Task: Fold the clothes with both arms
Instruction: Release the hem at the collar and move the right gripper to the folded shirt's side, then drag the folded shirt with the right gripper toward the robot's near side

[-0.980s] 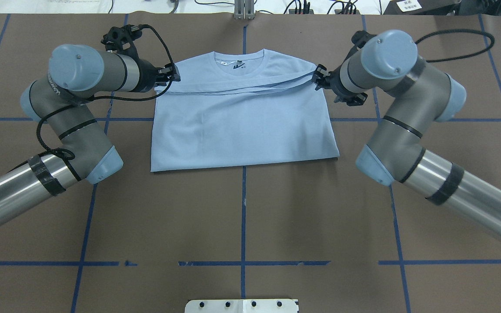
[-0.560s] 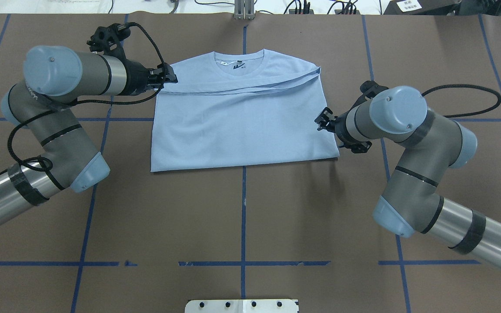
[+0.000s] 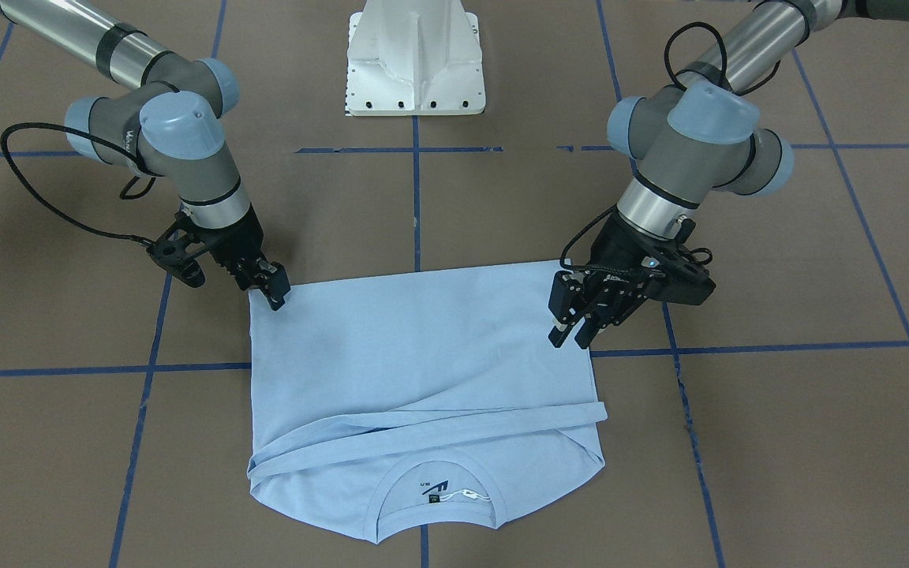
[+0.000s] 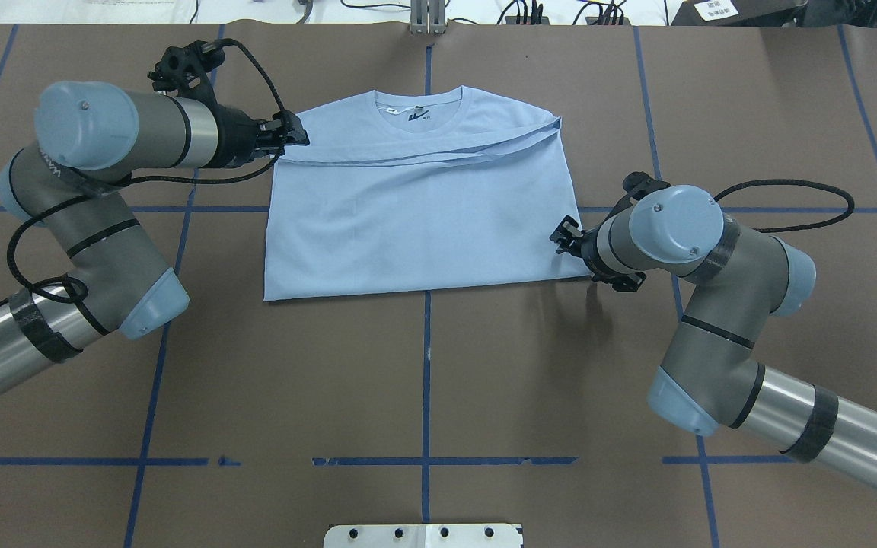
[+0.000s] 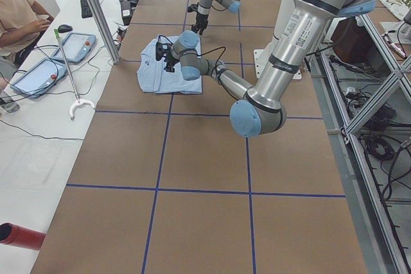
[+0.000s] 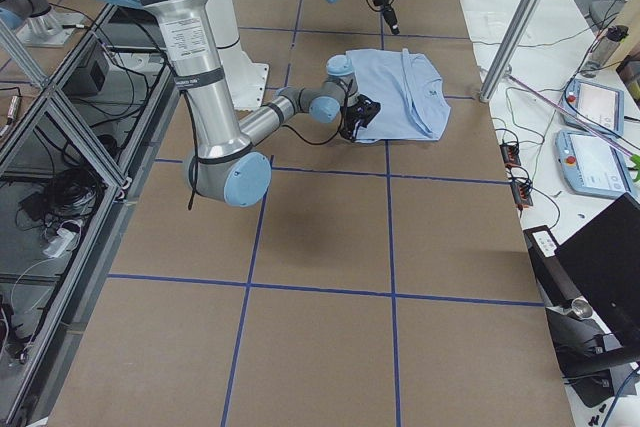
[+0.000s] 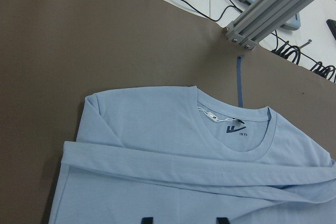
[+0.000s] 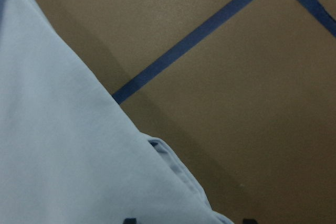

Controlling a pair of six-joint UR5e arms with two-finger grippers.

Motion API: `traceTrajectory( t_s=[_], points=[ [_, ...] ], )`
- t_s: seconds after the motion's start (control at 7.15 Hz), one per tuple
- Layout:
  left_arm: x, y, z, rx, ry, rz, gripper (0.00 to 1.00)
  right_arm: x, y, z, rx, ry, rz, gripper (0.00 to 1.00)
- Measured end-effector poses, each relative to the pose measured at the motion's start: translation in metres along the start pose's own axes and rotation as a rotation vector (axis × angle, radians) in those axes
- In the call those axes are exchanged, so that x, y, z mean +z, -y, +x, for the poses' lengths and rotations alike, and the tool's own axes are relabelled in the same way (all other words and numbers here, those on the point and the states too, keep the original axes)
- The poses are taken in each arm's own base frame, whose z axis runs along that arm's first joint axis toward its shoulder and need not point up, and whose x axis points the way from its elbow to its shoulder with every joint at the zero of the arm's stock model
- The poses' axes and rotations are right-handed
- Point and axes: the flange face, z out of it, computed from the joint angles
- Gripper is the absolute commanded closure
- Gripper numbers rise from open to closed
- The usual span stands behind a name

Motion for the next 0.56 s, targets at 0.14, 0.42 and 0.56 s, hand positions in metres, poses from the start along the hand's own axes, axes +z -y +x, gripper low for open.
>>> traceTrajectory(
  t_s=[0.14,0.42,0.56],
  points=[
    [-0.0002,0.0001,0.0009,-0.003,-0.001,0.001,0.5,0.0012,0.0003,0.0029,0.0,-0.004,0.001,0.93],
    [-0.0004,0.0002,0.0016,-0.006,-0.002,0.002,0.5,0.0026,0.0004,0.0081,-0.005,-0.01,0.0,1.0],
    [-0.0004,0.0003,0.002,-0.007,-0.002,0.003,0.5,0.0012,-0.0006,0.008,-0.011,-0.007,-0.002,1.0]
  ],
)
